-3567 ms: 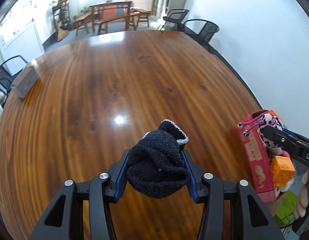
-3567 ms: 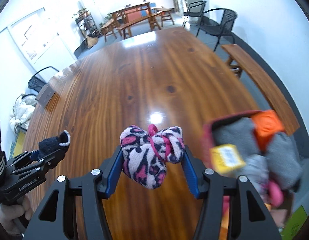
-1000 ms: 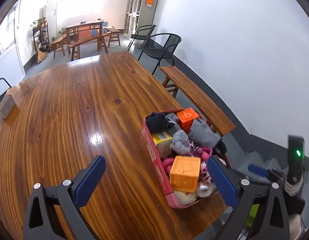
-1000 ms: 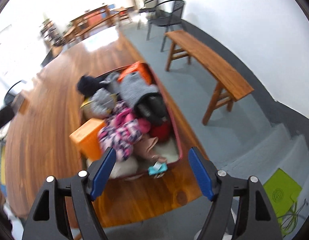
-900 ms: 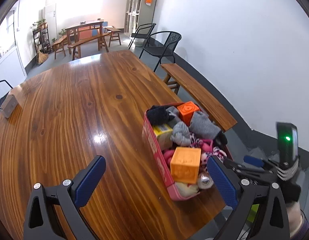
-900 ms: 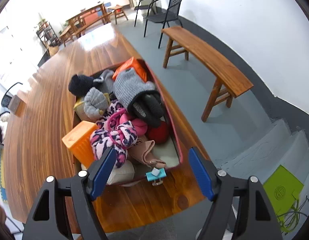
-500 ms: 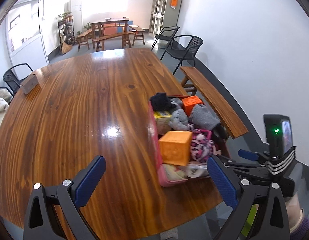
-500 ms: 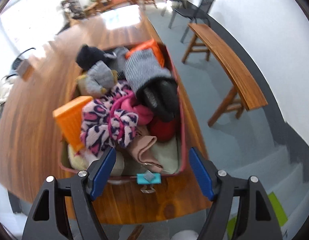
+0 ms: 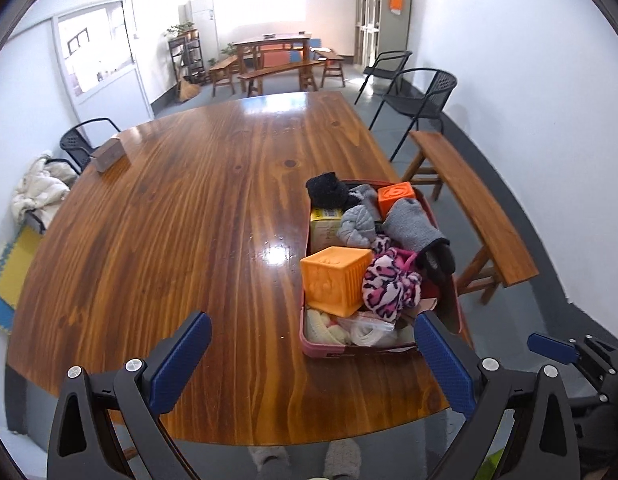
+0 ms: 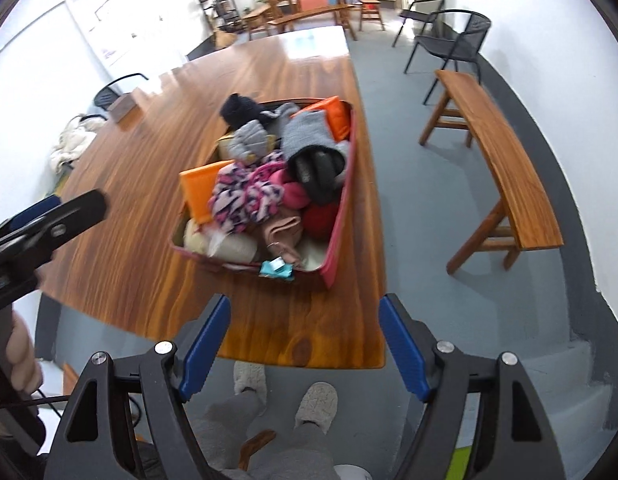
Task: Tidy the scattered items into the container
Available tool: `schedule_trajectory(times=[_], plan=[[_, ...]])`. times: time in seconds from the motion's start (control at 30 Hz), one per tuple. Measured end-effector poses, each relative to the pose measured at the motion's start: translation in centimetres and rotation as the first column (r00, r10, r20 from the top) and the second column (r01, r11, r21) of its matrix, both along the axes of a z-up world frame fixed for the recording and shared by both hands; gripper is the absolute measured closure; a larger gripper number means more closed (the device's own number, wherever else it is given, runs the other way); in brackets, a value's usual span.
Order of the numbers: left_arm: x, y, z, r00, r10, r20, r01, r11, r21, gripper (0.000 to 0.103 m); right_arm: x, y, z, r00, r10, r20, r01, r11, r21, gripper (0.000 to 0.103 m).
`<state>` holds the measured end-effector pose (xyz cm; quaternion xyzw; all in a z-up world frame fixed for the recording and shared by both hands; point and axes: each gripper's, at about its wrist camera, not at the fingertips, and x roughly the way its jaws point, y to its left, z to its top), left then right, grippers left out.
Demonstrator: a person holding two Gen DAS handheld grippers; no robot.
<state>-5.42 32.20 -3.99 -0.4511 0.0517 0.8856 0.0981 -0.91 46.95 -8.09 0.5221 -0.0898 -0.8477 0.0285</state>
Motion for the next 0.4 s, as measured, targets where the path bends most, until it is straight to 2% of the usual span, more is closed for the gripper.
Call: schedule_trajectory(times=[0.27, 0.4], plan=[[0.1, 1.4, -1.0, 0.999, -0.001, 0.051, 0.001, 1.0, 0.007, 0.001, 0.0, 0.4, -0.9, 1.0, 0.028, 0.009, -0.028, 0.999, -0.02, 0.023], [0.1, 1.6, -0.8, 0.999, -0.013, 0.045, 0.012, 1.0, 0.01, 0.001, 0.0, 0.6, -0.9, 0.999, 0.035, 0.011, -0.035, 0.999, -0.03, 0.023]])
